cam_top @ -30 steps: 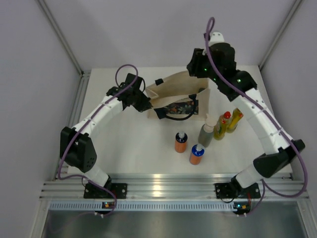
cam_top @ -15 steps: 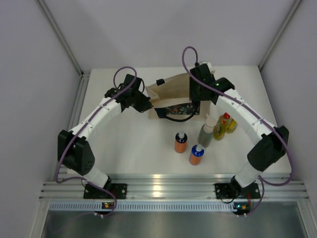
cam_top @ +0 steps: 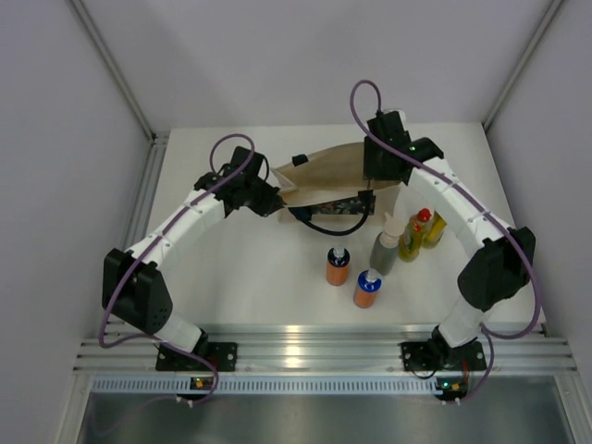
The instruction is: Take the personal care products out of the canvas bag
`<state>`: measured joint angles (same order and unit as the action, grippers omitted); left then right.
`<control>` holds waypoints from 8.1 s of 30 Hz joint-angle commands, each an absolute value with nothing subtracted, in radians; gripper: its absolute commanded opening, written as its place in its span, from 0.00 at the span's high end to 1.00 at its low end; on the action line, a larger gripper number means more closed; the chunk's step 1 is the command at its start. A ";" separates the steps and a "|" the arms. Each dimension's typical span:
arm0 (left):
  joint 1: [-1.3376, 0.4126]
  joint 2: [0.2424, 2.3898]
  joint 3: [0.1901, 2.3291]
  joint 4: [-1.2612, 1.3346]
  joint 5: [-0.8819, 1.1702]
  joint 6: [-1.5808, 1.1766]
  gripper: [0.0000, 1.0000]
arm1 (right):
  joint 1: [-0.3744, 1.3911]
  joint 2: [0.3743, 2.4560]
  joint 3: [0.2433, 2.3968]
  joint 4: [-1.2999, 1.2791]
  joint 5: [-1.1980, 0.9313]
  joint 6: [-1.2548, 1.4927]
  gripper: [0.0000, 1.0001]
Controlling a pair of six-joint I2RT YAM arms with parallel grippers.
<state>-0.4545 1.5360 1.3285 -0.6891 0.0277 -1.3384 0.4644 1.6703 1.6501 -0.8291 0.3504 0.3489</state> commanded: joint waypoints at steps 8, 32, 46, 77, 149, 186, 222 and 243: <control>-0.448 1.511 1.287 -0.727 -0.029 -1.361 1.00 | 0.403 1.813 1.790 -0.831 0.370 0.192 0.44; -0.446 1.545 1.362 -0.723 -0.020 -1.318 1.00 | 0.377 1.933 1.850 -0.752 0.198 0.160 1.00; -0.445 1.578 1.416 -0.724 -0.012 -1.307 1.00 | 0.390 1.815 1.951 -0.727 -0.057 0.137 1.00; -0.428 1.571 1.471 -0.724 -0.046 -1.289 1.00 | 0.416 1.539 2.195 -0.793 -0.219 0.206 1.00; -0.426 1.244 1.519 -0.727 -0.038 -0.629 0.01 | 0.121 1.678 1.319 -0.034 -0.012 -0.057 0.77; -0.173 1.155 1.390 -1.026 -0.419 -0.494 0.01 | 0.118 0.692 1.264 -0.911 0.245 0.120 0.00; -0.193 0.781 1.201 -1.037 -0.488 -0.505 0.01 | 0.120 0.561 1.172 -1.115 0.198 0.204 0.01; -0.193 0.782 1.230 -1.037 -0.492 -0.505 0.01 | 0.118 0.538 1.180 -1.118 0.202 0.199 0.00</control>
